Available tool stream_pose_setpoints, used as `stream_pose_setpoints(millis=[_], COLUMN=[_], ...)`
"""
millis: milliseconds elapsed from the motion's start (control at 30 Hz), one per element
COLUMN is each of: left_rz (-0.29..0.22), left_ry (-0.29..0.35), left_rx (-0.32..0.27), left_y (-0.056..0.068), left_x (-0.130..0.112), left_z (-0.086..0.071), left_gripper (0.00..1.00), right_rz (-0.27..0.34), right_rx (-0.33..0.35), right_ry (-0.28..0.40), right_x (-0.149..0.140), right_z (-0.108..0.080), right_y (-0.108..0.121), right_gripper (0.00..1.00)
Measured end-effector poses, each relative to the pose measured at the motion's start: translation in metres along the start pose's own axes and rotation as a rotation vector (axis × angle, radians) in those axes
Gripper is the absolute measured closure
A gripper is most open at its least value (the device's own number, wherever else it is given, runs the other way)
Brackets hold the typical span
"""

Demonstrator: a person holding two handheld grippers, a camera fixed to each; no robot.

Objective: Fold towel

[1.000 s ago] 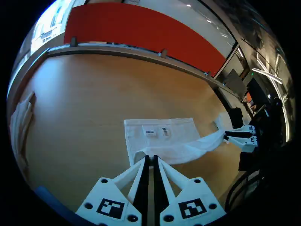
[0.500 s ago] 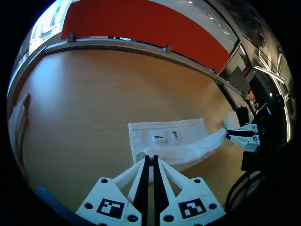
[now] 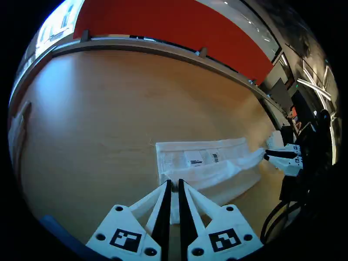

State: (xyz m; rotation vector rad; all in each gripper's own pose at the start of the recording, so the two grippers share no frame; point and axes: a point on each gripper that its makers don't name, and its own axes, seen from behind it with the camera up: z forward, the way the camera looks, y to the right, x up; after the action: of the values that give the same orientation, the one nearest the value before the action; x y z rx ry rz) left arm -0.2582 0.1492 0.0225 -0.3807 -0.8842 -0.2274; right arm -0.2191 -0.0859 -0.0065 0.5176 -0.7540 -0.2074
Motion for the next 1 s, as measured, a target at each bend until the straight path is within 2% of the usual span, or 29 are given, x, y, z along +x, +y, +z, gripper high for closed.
stream_pose_setpoints(millis=[167,367,400,467,600,633,700,733,800,1000], left_rz=[-0.007,0.020,0.026,0.035,0.049,0.050,0.052,0.052,0.053,0.055], left_ry=[0.008,0.022,0.025,0.031,0.043,0.044,0.047,0.050,0.053,0.062], left_rx=[0.023,0.048,0.052,0.058,0.069,0.071,0.078,0.083,0.092,0.104], left_y=[-0.007,-0.011,-0.011,-0.012,-0.014,-0.015,-0.016,-0.017,-0.020,-0.021], left_x=[0.003,0.008,0.009,0.011,0.013,0.013,0.012,0.012,0.012,0.011], left_z=[0.007,0.009,0.008,0.005,-0.001,-0.003,-0.005,-0.006,-0.008,-0.015], left_gripper=[0.82,0.75,0.71,0.60,0.29,0.21,0.11,0.09,0.06,0.06], right_rz=[0.005,0.013,0.014,0.016,0.015,0.014,0.014,0.015,0.018,0.022], right_rx=[-0.016,-0.036,-0.038,-0.041,-0.051,-0.054,-0.057,-0.056,-0.055,-0.055], right_ry=[-0.006,-0.001,0.001,0.005,0.014,0.017,0.021,0.022,0.023,0.026], right_x=[-0.002,0.000,0.001,0.003,0.005,0.006,0.007,0.007,0.007,0.006], right_z=[0.008,0.013,0.013,0.013,0.011,0.010,0.008,0.008,0.007,0.004], right_y=[0.002,0.005,0.005,0.005,0.007,0.007,0.007,0.006,0.005,0.003], right_gripper=[0.79,0.76,0.75,0.66,0.33,0.28,0.19,0.11,0.04,0.02])
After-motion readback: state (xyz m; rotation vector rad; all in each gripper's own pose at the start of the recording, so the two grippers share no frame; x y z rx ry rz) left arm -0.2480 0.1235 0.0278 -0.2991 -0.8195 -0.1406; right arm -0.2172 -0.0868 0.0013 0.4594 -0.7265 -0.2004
